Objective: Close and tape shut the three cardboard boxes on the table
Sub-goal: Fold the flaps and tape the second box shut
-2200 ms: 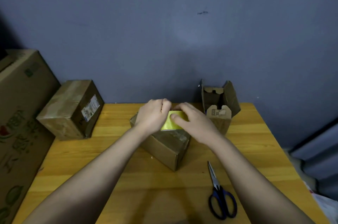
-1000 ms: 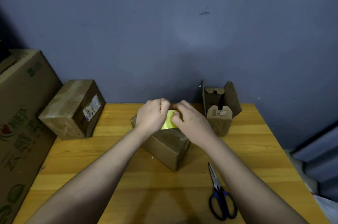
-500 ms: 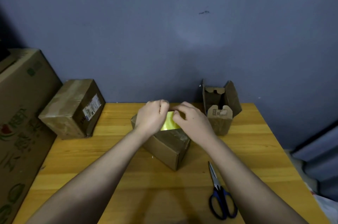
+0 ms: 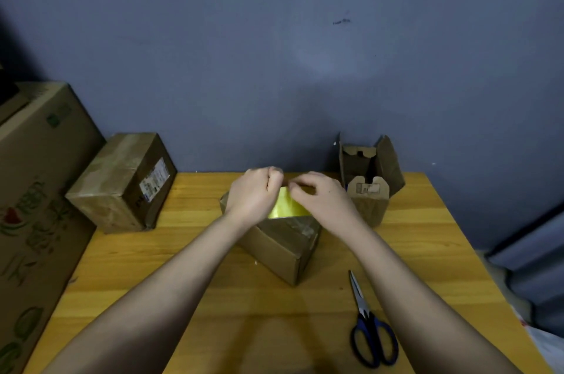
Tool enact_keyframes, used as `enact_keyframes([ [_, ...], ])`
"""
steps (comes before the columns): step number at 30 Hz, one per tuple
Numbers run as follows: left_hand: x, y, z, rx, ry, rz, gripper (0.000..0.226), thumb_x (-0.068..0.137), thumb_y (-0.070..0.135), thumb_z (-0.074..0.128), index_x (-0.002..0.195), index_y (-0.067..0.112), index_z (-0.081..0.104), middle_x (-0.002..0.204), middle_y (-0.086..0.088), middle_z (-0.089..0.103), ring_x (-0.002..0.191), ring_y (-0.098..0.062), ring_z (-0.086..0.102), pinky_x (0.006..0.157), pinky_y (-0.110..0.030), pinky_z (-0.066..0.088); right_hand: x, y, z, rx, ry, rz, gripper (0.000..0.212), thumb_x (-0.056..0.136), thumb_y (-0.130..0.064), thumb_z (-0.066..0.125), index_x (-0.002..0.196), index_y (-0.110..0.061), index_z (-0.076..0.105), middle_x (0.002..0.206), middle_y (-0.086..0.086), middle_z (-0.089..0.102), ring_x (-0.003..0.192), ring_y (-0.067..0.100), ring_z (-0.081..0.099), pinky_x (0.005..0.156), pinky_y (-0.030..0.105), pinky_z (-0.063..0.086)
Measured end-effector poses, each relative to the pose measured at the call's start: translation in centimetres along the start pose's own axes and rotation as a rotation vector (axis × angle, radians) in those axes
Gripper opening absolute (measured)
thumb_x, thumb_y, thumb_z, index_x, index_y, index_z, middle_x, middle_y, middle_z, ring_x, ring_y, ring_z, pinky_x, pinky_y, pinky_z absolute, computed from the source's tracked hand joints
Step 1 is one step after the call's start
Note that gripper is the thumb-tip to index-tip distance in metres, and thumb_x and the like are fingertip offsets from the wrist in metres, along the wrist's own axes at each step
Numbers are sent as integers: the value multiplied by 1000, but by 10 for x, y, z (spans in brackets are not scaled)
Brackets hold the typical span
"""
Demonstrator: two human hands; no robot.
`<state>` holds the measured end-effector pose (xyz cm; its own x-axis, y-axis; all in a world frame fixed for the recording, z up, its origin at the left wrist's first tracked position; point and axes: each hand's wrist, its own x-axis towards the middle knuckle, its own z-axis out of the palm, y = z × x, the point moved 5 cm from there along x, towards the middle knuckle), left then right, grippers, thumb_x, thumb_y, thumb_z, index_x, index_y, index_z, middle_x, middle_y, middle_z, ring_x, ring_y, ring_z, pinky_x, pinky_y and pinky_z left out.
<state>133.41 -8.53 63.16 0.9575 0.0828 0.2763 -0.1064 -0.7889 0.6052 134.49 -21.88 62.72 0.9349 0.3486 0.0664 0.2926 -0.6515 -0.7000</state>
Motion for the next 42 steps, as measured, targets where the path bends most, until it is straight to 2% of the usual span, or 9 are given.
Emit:
enact_keyframes([
  [8,3,-6,3,73,-6,9,55,83,35,16,81,15,67,88,-10,67,86,-28,58,63,-32,38,4,4,3,-33,-6,7,32,95,-24,43,115,-23,69,120,-3,62,110,17,55,93,40,47],
  [12,8,-14,5,-141,-154,15,52,73,47,16,65,24,61,86,-6,68,87,-27,59,80,-39,47,5,13,-1,94,-277,3,32,99,-32,39,119,-30,65,118,-12,63,119,12,51,105,37,37],
  [17,14,-14,-1,-387,-162,-20,40,73,45,24,62,26,59,71,5,64,75,-15,58,79,-35,44,-2,9,-4,325,-410,-39,25,96,-33,53,106,-13,64,95,-2,63,89,6,59,80,25,47],
  [23,-2,-20,-22,-365,395,-274,17,92,33,51,92,17,44,97,-1,47,103,-28,50,90,-37,34,-6,20,17,880,-40,240,33,96,-42,45,118,-20,58,118,2,64,109,16,61,96,31,47],
  [28,-15,7,20,-826,-125,-490,33,92,42,57,111,17,48,99,4,59,94,-12,57,72,-16,42,-1,10,24,990,183,245,20,103,-20,39,98,-13,56,88,3,57,84,14,57,75,28,44],
  [30,-9,7,22,-882,-131,-453,43,85,36,69,117,15,50,112,-5,63,101,-16,62,84,-26,51,-3,11,29,992,158,221,20,103,-21,39,98,-14,58,90,3,60,85,12,58,77,28,46],
  [34,-8,3,20,-965,-171,-371,17,92,13,59,108,18,54,103,-4,67,85,-8,66,74,-23,53,-5,19,5,492,368,58,15,92,-24,63,101,-18,53,90,-7,58,82,3,56,76,25,43],
  [38,-6,7,15,-912,-225,-240,35,92,2,57,117,21,41,99,7,61,79,4,62,68,-13,51,-1,9,-17,350,397,-188,50,86,-19,70,130,-31,50,109,-7,55,80,3,55,75,18,48],
  [42,-3,7,12,-776,-242,-167,46,88,2,62,117,27,38,110,-2,58,92,-6,58,82,-24,50,5,2,-24,265,400,-254,37,87,-22,70,123,-24,63,109,-8,58,82,5,56,76,26,50],
])
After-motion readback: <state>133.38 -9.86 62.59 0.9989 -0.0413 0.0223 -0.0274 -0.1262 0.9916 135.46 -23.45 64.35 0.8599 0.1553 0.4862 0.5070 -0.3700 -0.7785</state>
